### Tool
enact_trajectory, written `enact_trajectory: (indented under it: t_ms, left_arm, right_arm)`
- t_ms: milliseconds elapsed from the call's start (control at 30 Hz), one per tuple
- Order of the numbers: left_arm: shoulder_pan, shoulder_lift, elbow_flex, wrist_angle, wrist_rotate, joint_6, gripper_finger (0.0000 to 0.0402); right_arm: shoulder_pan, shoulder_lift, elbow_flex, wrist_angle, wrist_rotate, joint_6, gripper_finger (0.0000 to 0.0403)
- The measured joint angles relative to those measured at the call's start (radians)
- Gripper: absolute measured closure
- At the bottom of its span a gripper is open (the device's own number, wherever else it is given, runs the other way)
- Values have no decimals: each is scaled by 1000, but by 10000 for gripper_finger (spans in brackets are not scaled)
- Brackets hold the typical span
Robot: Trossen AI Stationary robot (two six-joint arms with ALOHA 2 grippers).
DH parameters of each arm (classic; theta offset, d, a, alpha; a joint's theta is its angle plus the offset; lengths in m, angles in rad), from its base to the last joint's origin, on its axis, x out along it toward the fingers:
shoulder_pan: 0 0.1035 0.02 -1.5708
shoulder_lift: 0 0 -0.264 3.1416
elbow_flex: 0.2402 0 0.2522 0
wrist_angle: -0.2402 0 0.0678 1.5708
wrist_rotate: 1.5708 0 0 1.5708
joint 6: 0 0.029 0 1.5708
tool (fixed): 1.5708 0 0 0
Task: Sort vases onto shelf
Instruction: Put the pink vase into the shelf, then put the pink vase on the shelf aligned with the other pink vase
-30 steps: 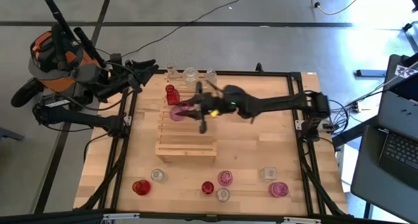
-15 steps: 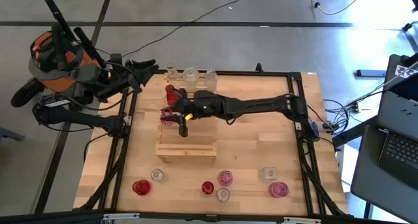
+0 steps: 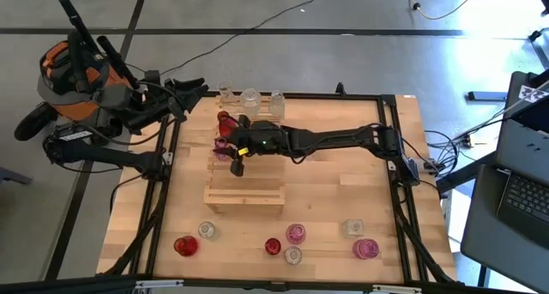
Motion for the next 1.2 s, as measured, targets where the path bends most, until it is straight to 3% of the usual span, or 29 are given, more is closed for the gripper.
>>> enact_trajectory:
  t_ms: [200,467,933,1200]
  left_arm:
    - [0,0,0,0,0,0,127]
    - [0,0,0,0,0,0,127]
    - [0,0,0,0,0,0,127]
    - [0,0,0,0,0,0,127]
  right_arm:
    - [0,0,0,-14,0,2,324]
    - [0,-2,0,-26,-60,33,288]
    - [0,-2,-1,23,-73,25,166]
    - [-1,-2,132,5,-79,-85,161]
